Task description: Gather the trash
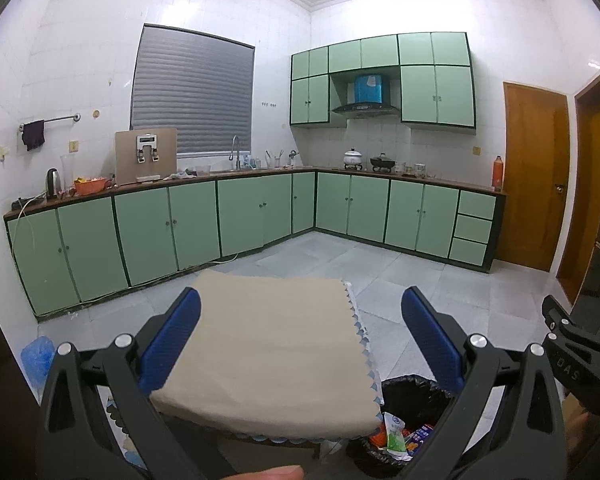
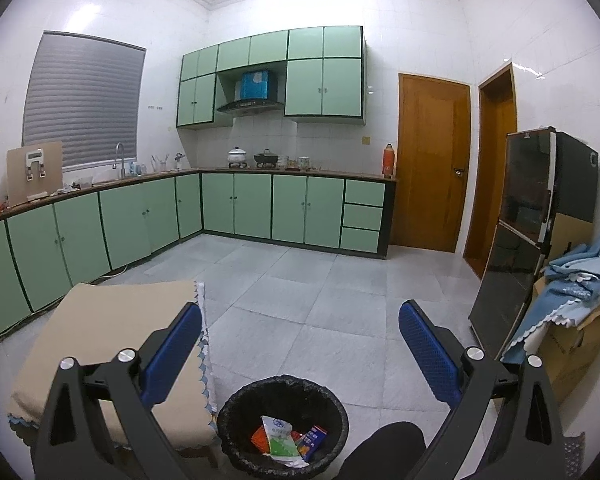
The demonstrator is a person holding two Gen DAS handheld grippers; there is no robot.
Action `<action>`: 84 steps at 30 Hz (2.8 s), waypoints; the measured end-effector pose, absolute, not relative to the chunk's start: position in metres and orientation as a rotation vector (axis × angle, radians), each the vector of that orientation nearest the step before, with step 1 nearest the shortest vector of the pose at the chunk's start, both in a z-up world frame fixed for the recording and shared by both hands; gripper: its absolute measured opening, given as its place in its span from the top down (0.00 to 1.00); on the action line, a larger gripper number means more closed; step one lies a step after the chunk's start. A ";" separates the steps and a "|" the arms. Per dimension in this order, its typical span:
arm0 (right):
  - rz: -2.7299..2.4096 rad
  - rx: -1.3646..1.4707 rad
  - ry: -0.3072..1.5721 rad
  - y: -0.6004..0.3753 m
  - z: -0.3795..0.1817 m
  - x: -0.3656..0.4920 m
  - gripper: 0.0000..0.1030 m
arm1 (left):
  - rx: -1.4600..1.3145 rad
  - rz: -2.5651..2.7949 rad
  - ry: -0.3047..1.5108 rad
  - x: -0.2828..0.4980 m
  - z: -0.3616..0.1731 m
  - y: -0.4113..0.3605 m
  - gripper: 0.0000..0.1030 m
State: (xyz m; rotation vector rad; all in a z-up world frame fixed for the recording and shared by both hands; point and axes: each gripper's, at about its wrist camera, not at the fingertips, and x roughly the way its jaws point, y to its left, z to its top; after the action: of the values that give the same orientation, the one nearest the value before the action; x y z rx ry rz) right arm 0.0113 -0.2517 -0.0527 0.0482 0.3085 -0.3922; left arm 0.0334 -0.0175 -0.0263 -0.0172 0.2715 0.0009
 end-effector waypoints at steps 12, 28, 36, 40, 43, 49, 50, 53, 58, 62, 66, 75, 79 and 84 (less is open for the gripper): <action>-0.430 0.050 0.291 -0.255 -0.045 0.008 0.06 | -0.015 -0.018 0.257 0.028 -0.024 -0.018 0.06; -0.441 0.041 0.291 -0.254 -0.046 0.009 0.06 | -0.006 -0.036 0.263 0.030 -0.030 -0.019 0.06; -0.442 0.040 0.294 -0.255 -0.047 0.010 0.06 | -0.006 -0.037 0.268 0.031 -0.030 -0.016 0.05; -0.441 0.040 0.295 -0.255 -0.047 0.010 0.06 | -0.008 -0.039 0.268 0.031 -0.030 -0.015 0.05; -0.442 0.041 0.294 -0.255 -0.046 0.010 0.06 | -0.007 -0.039 0.270 0.032 -0.030 -0.015 0.06; -0.442 0.041 0.296 -0.256 -0.047 0.011 0.06 | -0.008 -0.041 0.274 0.033 -0.031 -0.013 0.06; -0.443 0.041 0.295 -0.257 -0.047 0.011 0.06 | -0.008 -0.041 0.274 0.033 -0.031 -0.013 0.06; -0.441 0.041 0.297 -0.257 -0.047 0.011 0.06 | -0.006 -0.040 0.273 0.033 -0.031 -0.012 0.06; -0.443 0.041 0.296 -0.256 -0.047 0.011 0.06 | -0.005 -0.039 0.273 0.033 -0.031 -0.013 0.06; -0.443 0.040 0.295 -0.257 -0.047 0.011 0.06 | -0.006 -0.039 0.274 0.034 -0.031 -0.012 0.06; -0.443 0.037 0.297 -0.260 -0.048 0.010 0.06 | -0.005 -0.039 0.272 0.035 -0.030 -0.013 0.05; -0.445 0.033 0.294 -0.263 -0.047 0.010 0.06 | -0.005 -0.037 0.272 0.036 -0.031 -0.013 0.06; -0.444 0.031 0.292 -0.264 -0.046 0.009 0.06 | -0.004 -0.036 0.272 0.036 -0.031 -0.013 0.06; -0.445 0.031 0.292 -0.264 -0.046 0.009 0.06 | -0.004 -0.037 0.273 0.037 -0.032 -0.012 0.05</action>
State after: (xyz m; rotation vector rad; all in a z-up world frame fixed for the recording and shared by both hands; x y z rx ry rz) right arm 0.0094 -0.2639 -0.0461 0.0311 0.2923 -0.4449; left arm 0.0367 -0.0123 -0.0317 -0.0045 0.2732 -0.0374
